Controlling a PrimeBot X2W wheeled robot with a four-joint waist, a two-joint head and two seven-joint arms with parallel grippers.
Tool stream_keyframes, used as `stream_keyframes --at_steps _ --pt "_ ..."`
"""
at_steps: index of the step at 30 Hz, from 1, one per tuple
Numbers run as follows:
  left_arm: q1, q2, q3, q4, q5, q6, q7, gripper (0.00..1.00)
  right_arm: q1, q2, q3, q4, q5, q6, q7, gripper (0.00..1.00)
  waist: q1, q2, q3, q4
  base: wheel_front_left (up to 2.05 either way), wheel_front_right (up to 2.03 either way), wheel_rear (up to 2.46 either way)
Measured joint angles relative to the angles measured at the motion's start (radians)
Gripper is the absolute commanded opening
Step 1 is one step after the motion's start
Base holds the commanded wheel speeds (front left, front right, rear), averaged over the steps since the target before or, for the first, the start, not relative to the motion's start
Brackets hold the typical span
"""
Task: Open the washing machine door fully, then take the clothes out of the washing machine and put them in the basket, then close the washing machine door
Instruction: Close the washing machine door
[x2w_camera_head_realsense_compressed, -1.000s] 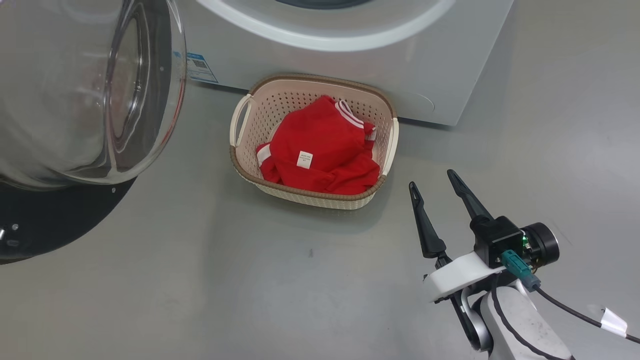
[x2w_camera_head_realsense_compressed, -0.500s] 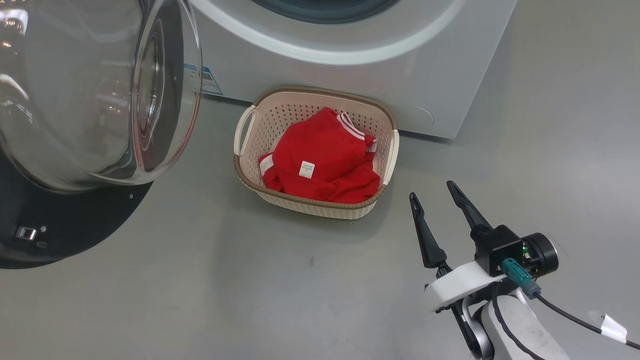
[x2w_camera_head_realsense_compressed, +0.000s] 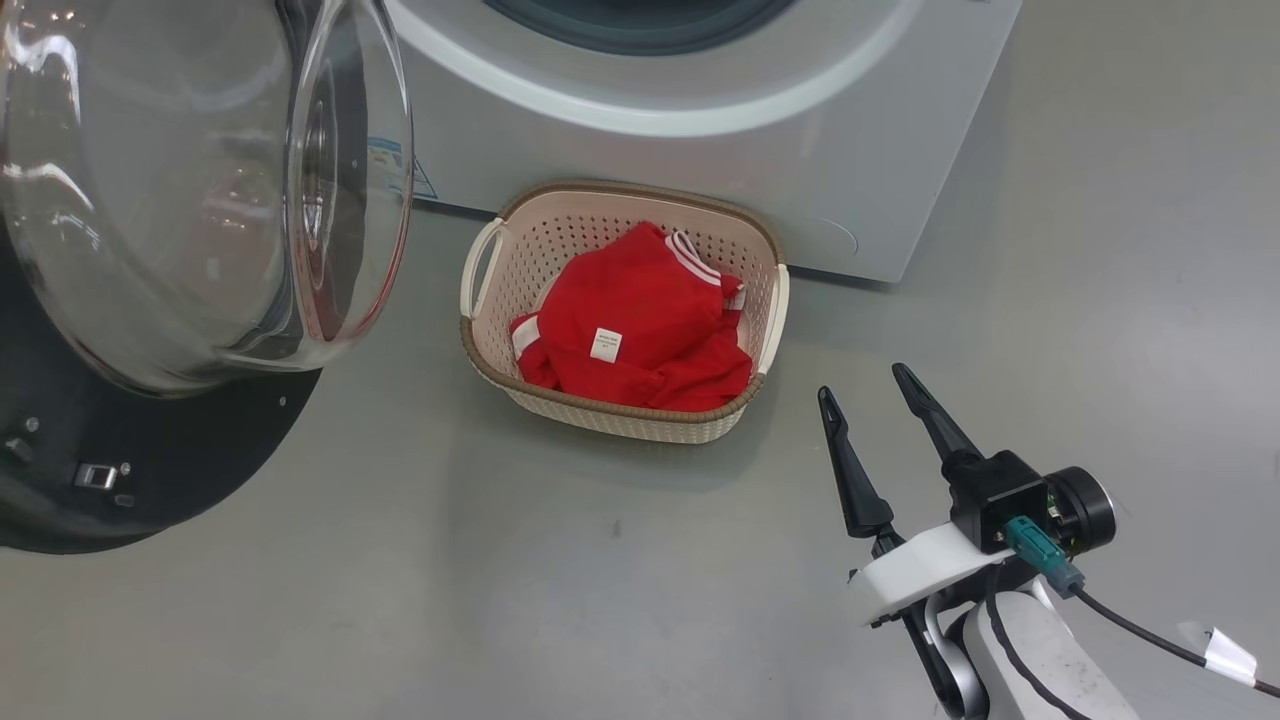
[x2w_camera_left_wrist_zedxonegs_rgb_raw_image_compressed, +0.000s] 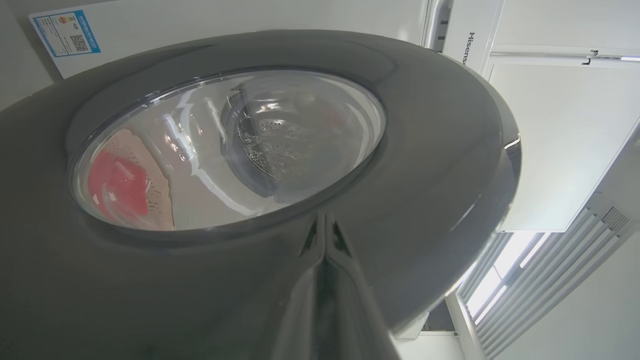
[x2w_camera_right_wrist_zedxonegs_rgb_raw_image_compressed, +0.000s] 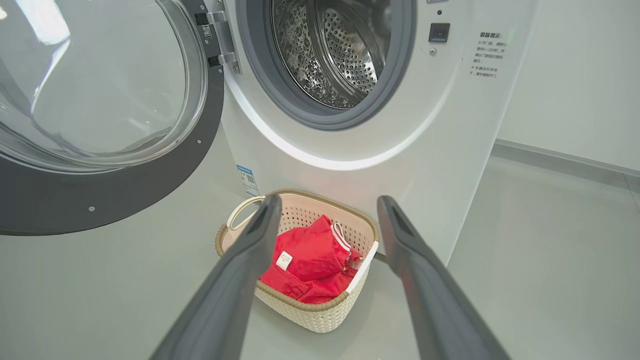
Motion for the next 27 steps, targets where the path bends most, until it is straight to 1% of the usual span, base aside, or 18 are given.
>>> stream_keyframes --at_steps 5,10,12,13,15,18,27 --pt "0.013 -0.027 -0.003 -0.038 -0.008 0.0 0.029 0.0 0.0 0.0 0.001 -0.006 0.009 0.0 0.0 1.0 0.0 0.0 0.0 -0.008 0.0 0.0 0.0" --pt "0.02 -0.066 -0.02 -0.08 -0.014 0.0 0.06 0.0 0.002 0.0 0.003 -0.01 0.012 0.0 0.0 1.0 0.0 0.0 0.0 -0.014 0.0 0.0 0.0" --pt "0.024 -0.072 -0.024 -0.089 -0.02 0.0 0.066 0.0 0.002 0.0 0.003 -0.011 0.016 0.0 0.0 1.0 0.0 0.0 0.0 -0.015 0.0 0.0 0.0" --pt "0.03 -0.085 -0.03 -0.106 -0.034 0.0 0.076 0.0 0.003 0.0 0.003 -0.015 0.023 -0.001 0.0 1.0 0.0 0.0 0.001 -0.016 0.0 0.0 0.0" --pt "0.033 -0.092 -0.034 -0.116 -0.036 0.0 0.081 0.0 0.003 0.0 0.003 -0.017 0.027 -0.002 0.0 1.0 0.0 0.0 0.001 -0.017 0.0 0.0 0.0" --pt "0.044 -0.118 -0.045 -0.155 -0.036 0.0 0.096 0.0 0.003 0.0 0.006 -0.02 0.028 -0.002 0.0 1.0 0.0 0.0 0.001 -0.019 0.0 0.0 0.0" --pt "0.082 -0.13 -0.041 -0.217 -0.025 0.0 0.086 0.0 0.005 0.0 0.001 -0.019 0.04 -0.003 0.0 1.0 0.0 0.0 -0.01 -0.019 0.0 0.0 0.0"
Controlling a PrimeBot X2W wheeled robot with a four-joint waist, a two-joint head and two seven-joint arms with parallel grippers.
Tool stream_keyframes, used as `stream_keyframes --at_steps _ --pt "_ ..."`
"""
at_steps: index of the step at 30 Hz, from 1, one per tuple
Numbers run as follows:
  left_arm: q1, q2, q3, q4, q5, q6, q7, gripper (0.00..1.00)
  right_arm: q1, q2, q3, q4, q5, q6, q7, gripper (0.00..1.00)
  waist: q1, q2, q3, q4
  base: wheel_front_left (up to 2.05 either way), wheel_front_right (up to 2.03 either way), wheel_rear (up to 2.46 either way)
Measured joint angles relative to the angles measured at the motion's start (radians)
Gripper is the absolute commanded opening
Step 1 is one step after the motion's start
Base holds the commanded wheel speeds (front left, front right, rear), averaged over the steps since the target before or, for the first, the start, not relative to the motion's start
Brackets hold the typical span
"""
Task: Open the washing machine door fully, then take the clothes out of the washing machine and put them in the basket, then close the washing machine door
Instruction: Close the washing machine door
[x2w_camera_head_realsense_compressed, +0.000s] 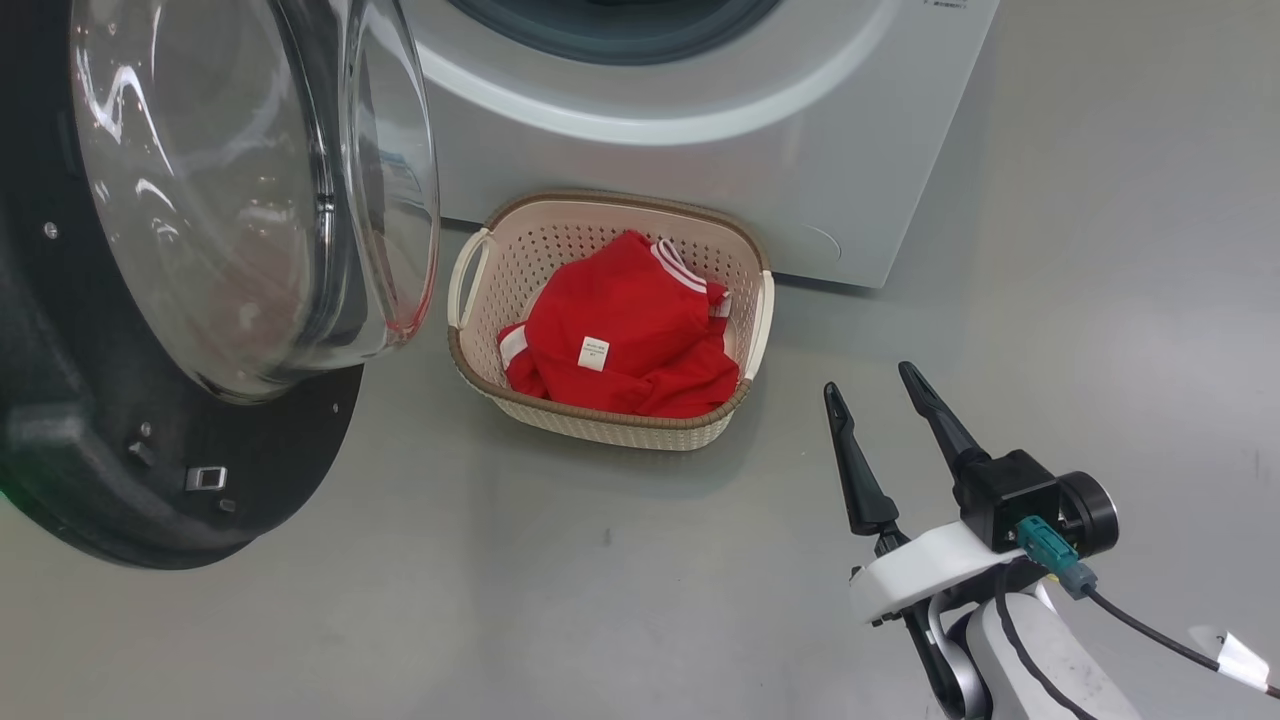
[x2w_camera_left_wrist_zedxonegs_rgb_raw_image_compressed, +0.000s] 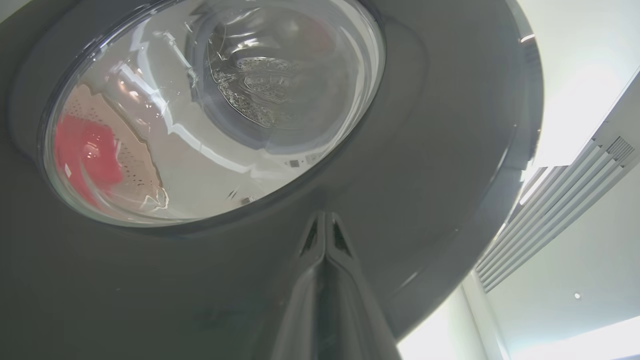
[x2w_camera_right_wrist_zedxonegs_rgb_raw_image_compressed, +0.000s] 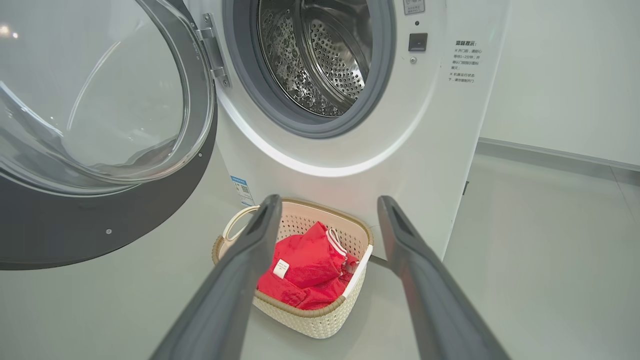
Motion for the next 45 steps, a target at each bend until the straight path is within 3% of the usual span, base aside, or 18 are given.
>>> stream_keyframes --at_steps 8,16,26,34,45 --pt "0.03 -0.003 0.042 -0.135 0.07 0.0 -0.098 0.0 0.031 0.002 -0.016 0.001 0.008 -0.007 0.0 1.0 0.0 0.0 -0.031 0.014 0.0 0.0 0.0" --pt "0.132 0.011 0.047 -0.338 0.253 0.0 -0.212 0.0 0.051 0.003 -0.029 -0.002 0.013 -0.007 0.0 1.0 0.0 0.0 -0.053 0.043 0.0 0.0 0.0" --pt "0.32 0.05 -0.095 -0.621 0.522 0.0 -0.391 0.0 0.071 0.003 -0.042 -0.005 0.014 -0.007 0.0 1.0 0.0 0.0 -0.077 0.076 0.0 0.0 0.0" --pt "0.527 0.123 -0.272 -0.737 0.762 0.0 -0.654 0.0 0.075 0.004 -0.031 -0.005 0.014 -0.005 0.0 1.0 0.0 0.0 -0.088 0.083 0.0 0.0 0.0" --pt "0.681 0.126 -0.458 -0.634 0.981 -0.004 -1.095 0.0 0.077 0.004 -0.032 -0.006 0.021 0.003 0.0 1.0 0.0 0.0 -0.096 0.078 0.0 0.0 0.0"
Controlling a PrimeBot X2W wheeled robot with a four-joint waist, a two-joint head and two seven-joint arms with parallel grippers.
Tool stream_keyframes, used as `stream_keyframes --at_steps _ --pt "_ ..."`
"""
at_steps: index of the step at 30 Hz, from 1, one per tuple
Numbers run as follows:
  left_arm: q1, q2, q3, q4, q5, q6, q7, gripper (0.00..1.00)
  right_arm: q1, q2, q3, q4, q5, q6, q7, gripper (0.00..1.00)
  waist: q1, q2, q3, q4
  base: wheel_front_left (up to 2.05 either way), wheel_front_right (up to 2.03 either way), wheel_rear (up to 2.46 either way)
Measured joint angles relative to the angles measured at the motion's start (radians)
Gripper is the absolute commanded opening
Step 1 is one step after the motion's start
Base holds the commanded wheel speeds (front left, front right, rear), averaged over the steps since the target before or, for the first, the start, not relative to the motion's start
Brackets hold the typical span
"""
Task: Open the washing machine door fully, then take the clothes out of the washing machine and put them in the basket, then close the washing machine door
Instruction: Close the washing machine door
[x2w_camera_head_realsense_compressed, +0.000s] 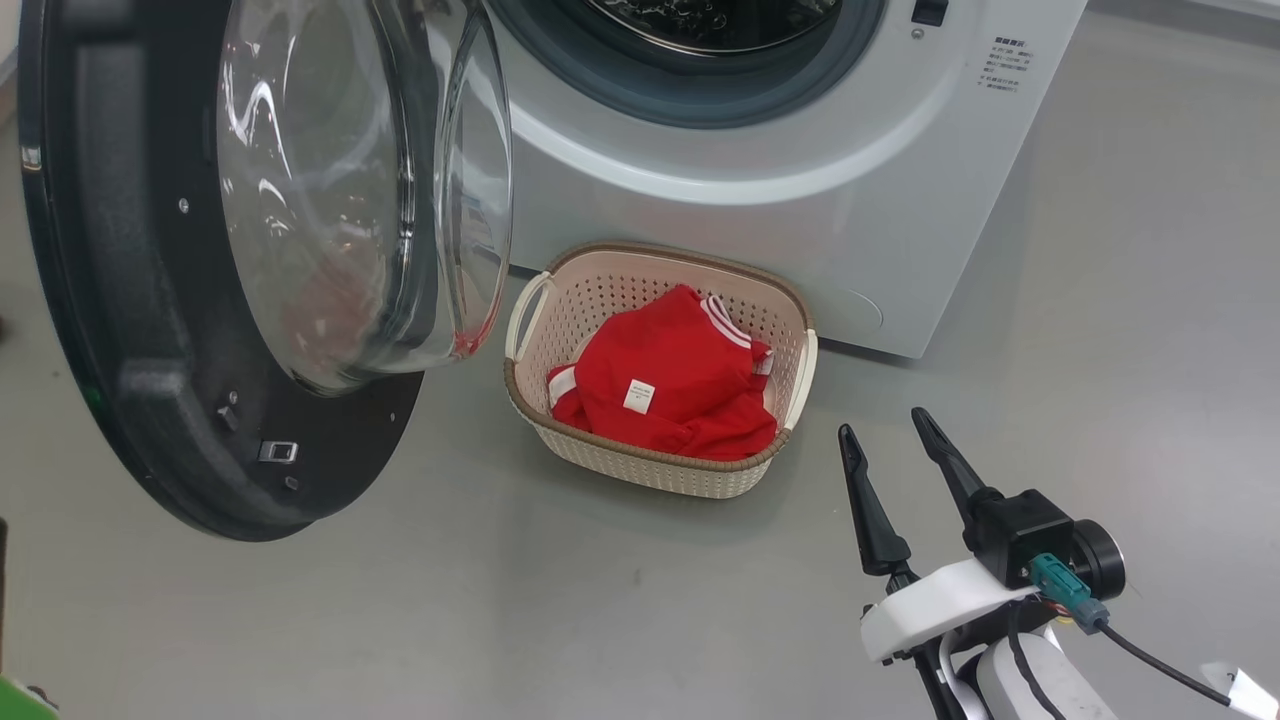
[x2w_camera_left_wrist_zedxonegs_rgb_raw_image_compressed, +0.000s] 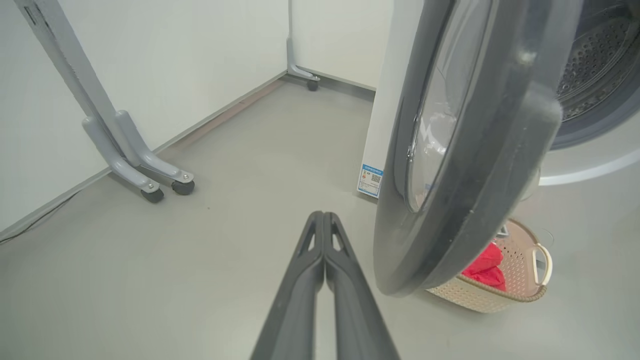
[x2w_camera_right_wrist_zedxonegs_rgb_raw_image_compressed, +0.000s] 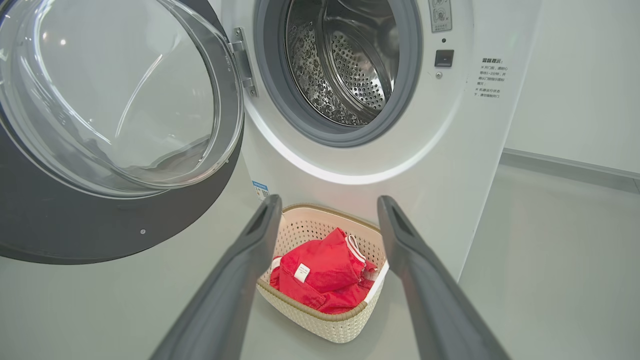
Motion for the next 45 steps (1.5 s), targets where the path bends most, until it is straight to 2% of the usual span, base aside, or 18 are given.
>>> stream_keyframes --at_steps 3,7,17,18,19,20,34,45 --pt "0.004 -0.029 -0.01 0.059 0.017 0.0 -0.12 0.0 0.002 0.0 0.001 0.0 0.001 0.0 0.0 1.0 0.0 0.0 -0.001 -0.002 0.0 0.0 0.0" --pt "0.013 -0.038 -0.066 0.116 0.052 0.0 -0.244 0.0 0.004 0.0 0.006 0.0 0.009 0.0 0.0 1.0 0.0 0.0 -0.003 -0.005 0.0 0.0 0.0" --pt "0.017 -0.012 -0.173 0.233 0.119 0.0 -0.482 0.0 0.013 0.0 0.008 0.001 0.009 0.002 0.0 1.0 0.0 0.0 -0.013 -0.014 0.0 0.0 0.0" --pt "0.017 -0.006 -0.182 0.242 0.131 0.0 -0.502 0.22 0.013 0.0 0.008 0.001 0.009 0.003 0.0 1.0 0.0 0.0 -0.015 -0.015 0.0 0.0 0.0" --pt "0.017 -0.003 -0.187 0.253 0.134 0.0 -0.522 0.67 0.013 0.0 0.008 0.001 0.009 0.003 0.0 1.0 0.0 0.0 -0.016 -0.016 0.0 0.0 0.0" --pt "0.017 -0.002 -0.193 0.274 0.137 0.0 -0.548 1.0 0.014 0.0 0.008 0.001 0.009 0.003 0.0 1.0 0.0 0.0 -0.018 -0.018 0.0 0.0 0.0" --pt "0.007 -0.002 -0.218 0.355 0.141 0.0 -0.536 1.0 0.02 0.0 0.008 0.0 0.01 0.003 0.0 1.0 0.0 0.0 -0.018 -0.019 0.0 0.0 0.0" --pt "-0.046 -0.009 -0.179 0.323 0.15 0.0 -0.533 1.0 0.02 0.0 0.006 -0.002 0.01 0.003 0.0 1.0 0.0 0.0 -0.011 -0.014 0.0 0.0 0.0"
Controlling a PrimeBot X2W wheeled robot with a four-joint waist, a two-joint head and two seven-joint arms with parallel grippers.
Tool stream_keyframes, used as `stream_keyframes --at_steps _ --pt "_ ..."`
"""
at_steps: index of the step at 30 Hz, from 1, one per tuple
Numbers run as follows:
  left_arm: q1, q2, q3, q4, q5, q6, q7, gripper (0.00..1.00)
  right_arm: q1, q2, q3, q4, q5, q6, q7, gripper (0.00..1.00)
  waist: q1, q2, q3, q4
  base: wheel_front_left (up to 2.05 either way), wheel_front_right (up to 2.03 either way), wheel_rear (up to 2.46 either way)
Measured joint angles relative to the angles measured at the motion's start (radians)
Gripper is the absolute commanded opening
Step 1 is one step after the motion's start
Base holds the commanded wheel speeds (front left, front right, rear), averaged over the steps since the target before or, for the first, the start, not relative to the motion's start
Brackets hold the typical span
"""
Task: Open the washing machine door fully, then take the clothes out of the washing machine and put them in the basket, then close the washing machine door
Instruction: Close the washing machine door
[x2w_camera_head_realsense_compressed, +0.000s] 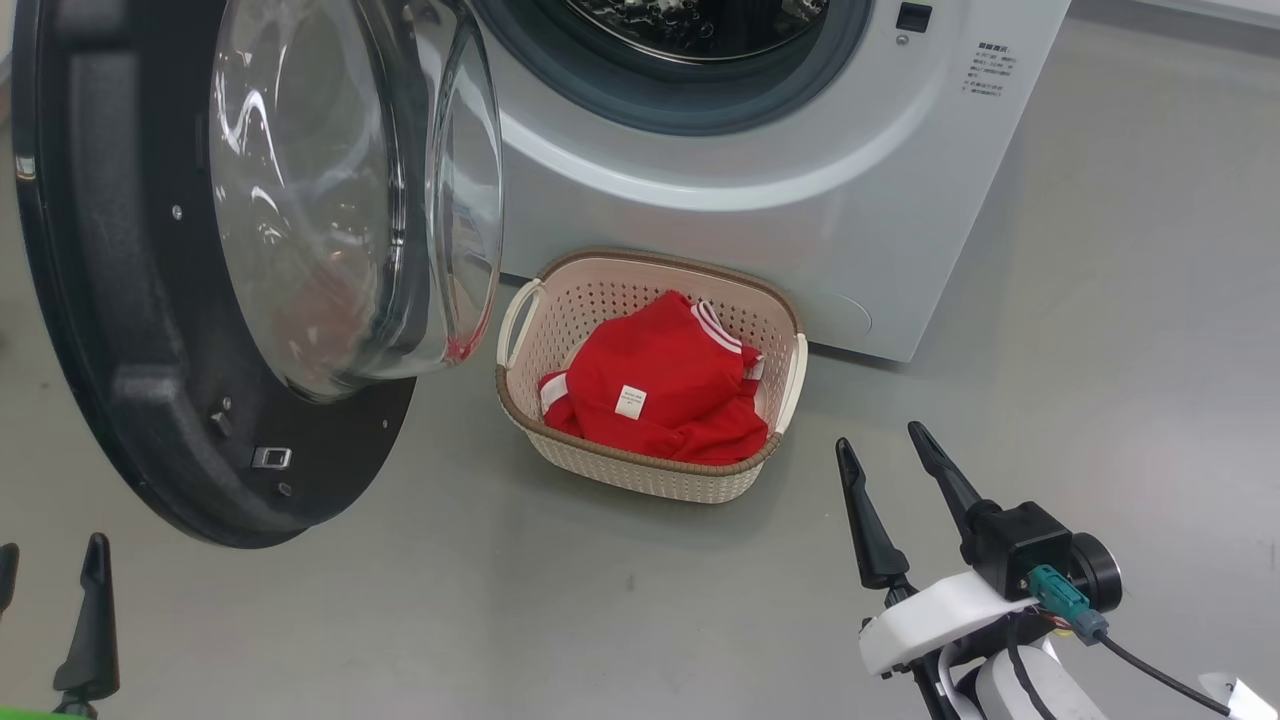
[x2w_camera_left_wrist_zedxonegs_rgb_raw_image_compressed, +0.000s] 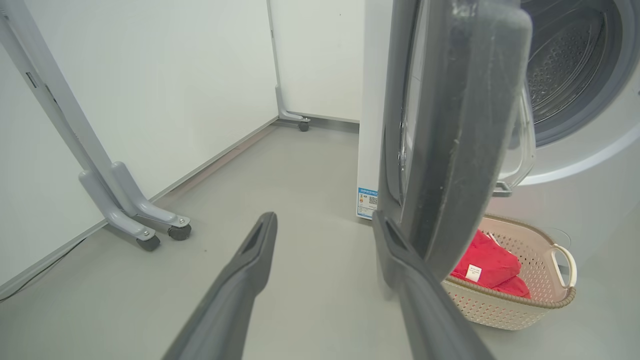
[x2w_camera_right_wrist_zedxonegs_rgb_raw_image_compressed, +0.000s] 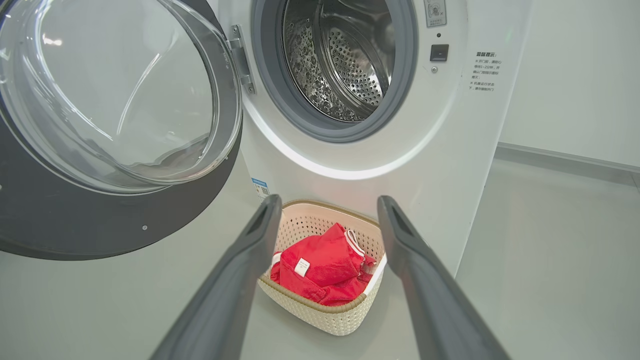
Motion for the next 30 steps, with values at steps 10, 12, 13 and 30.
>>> stream_keyframes --at_steps 10,12,13,30 --pt "-0.007 -0.013 0.014 -0.033 0.032 0.0 0.0 1.0 0.0 0.0 0.0 -0.004 0.0 0.0 0.0 1.0 0.0 0.0 0.001 0.006 0.0 0.0 0.0" --pt "-0.007 -0.015 0.014 -0.034 0.032 0.0 0.0 1.0 0.0 0.0 0.0 -0.004 0.0 0.0 0.0 1.0 0.0 0.0 0.002 0.006 0.0 0.0 0.0" --pt "-0.007 -0.015 0.014 -0.035 0.032 0.0 0.0 1.0 0.0 0.0 0.0 -0.004 0.0 0.0 0.0 1.0 0.0 0.0 0.002 0.006 0.0 0.0 0.0" --pt "-0.007 -0.029 0.014 -0.038 0.032 0.0 0.0 1.0 0.0 0.0 0.0 -0.005 0.0 -0.003 0.0 1.0 0.0 0.0 0.006 0.009 0.0 0.0 0.0"
